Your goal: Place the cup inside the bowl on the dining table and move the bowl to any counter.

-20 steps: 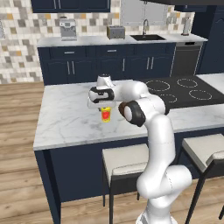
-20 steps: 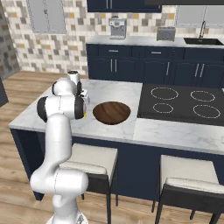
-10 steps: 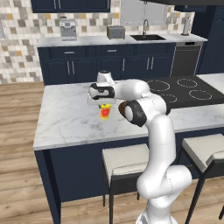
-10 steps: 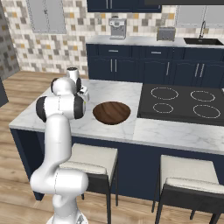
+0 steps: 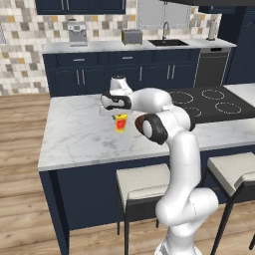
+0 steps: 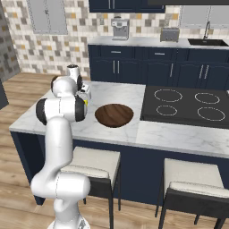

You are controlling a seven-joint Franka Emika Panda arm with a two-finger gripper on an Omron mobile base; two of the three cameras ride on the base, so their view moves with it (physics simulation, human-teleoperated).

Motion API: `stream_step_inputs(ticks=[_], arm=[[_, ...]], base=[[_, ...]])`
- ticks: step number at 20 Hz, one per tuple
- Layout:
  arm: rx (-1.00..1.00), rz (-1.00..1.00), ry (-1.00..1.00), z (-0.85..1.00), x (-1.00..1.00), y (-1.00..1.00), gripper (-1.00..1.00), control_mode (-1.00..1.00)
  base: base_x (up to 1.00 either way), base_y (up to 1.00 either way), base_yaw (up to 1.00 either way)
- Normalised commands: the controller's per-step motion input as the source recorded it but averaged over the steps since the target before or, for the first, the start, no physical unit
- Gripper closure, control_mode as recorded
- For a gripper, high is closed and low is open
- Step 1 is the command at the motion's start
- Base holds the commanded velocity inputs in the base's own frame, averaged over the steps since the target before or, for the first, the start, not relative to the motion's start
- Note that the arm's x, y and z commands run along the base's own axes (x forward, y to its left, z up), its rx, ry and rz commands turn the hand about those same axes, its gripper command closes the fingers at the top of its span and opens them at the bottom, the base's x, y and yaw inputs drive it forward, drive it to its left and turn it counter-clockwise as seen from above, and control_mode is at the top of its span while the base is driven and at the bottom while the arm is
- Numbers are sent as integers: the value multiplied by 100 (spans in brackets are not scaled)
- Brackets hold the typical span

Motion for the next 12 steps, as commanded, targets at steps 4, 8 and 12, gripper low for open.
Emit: stream_step_inputs(ticks=[4, 8, 12], arm=[[-7, 0, -1, 31, -1, -1, 100, -100], [-5, 0, -1, 32, -1, 0, 100, -100], [-2, 0, -2, 39, -7, 0, 100, -100]], base=[[0, 0, 0], [0, 0, 0], [0, 0, 0]])
